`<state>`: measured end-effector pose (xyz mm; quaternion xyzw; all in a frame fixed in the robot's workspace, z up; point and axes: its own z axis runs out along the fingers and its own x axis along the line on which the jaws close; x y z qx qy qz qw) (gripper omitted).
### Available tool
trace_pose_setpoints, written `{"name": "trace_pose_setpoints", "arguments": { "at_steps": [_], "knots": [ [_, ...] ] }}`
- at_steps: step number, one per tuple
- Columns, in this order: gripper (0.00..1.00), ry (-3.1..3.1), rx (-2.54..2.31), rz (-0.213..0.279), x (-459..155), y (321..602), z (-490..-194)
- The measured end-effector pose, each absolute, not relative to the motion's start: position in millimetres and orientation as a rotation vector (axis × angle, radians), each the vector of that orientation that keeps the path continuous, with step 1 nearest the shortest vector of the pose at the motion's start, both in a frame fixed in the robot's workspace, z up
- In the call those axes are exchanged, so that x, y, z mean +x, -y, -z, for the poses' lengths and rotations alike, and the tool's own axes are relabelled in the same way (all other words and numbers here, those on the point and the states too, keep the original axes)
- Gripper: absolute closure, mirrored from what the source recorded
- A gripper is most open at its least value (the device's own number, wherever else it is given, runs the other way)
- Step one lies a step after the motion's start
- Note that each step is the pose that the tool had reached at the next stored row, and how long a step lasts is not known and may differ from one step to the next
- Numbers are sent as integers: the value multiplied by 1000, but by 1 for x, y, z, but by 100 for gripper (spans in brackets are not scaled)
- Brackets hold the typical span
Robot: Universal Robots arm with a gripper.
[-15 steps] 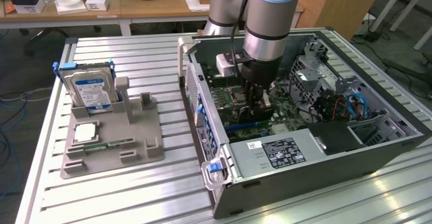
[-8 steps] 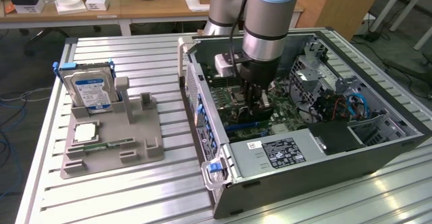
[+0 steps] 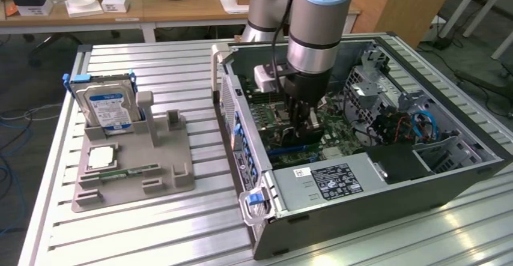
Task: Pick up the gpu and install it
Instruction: 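Insert the gpu into the slot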
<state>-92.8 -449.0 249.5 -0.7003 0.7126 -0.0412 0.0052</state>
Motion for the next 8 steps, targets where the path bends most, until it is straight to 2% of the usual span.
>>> {"name": "trace_pose_setpoints", "arguments": {
  "at_steps": [8],
  "knots": [
    [74,-2231,-2193,129,-93,449,-246]
  ]
}}
